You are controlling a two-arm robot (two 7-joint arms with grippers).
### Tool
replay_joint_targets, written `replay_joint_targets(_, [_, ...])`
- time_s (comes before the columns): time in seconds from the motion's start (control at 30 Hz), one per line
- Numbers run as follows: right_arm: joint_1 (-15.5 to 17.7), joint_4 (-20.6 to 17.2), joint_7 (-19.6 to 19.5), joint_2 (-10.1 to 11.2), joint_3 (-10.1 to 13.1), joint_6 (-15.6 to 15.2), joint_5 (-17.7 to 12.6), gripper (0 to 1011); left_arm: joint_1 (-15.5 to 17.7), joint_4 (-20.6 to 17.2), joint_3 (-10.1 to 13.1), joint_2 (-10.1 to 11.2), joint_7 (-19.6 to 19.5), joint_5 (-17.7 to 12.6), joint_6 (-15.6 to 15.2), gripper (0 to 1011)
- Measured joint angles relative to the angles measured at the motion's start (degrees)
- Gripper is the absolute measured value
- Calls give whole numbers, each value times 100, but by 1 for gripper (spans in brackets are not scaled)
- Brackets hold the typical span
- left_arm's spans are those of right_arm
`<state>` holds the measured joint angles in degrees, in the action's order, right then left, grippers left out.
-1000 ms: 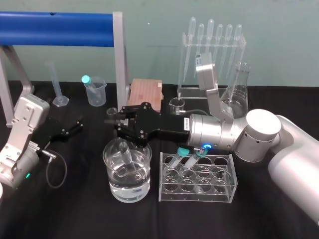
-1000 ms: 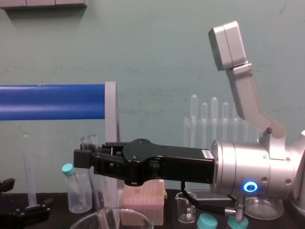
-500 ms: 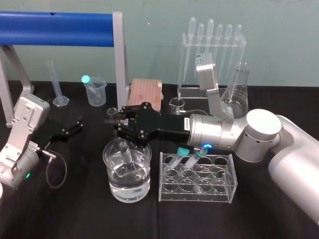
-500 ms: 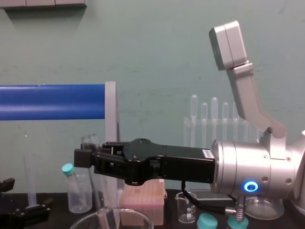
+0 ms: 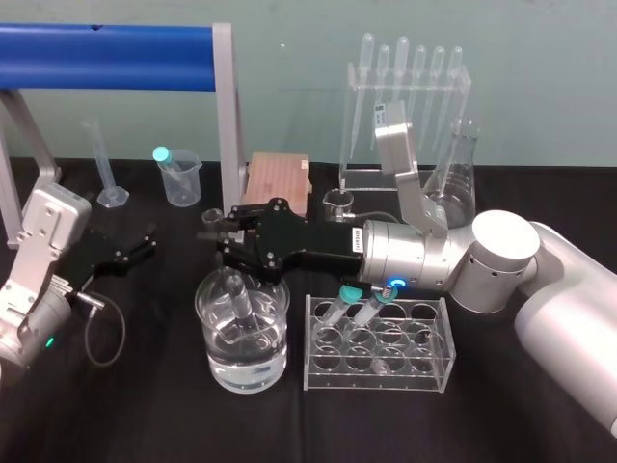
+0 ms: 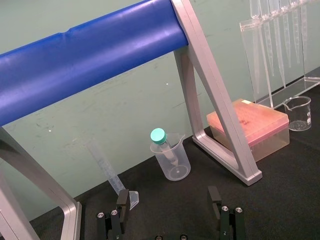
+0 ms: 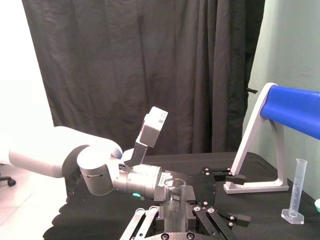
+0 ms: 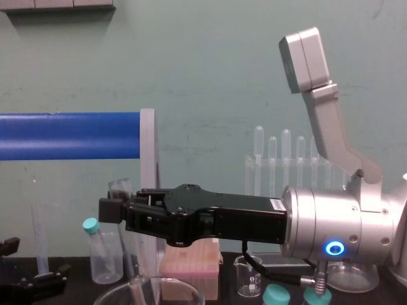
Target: Hold the test tube with one hand and immerse one end into the beaker, then return it to the test tube rack.
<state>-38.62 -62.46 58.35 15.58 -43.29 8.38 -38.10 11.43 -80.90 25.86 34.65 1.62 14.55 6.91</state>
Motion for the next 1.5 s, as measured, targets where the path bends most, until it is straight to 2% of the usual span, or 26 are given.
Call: replay_joint_targets(1.5, [0,0,0,0,0,0,1,226,0,0,0,0,0,0,0,1000])
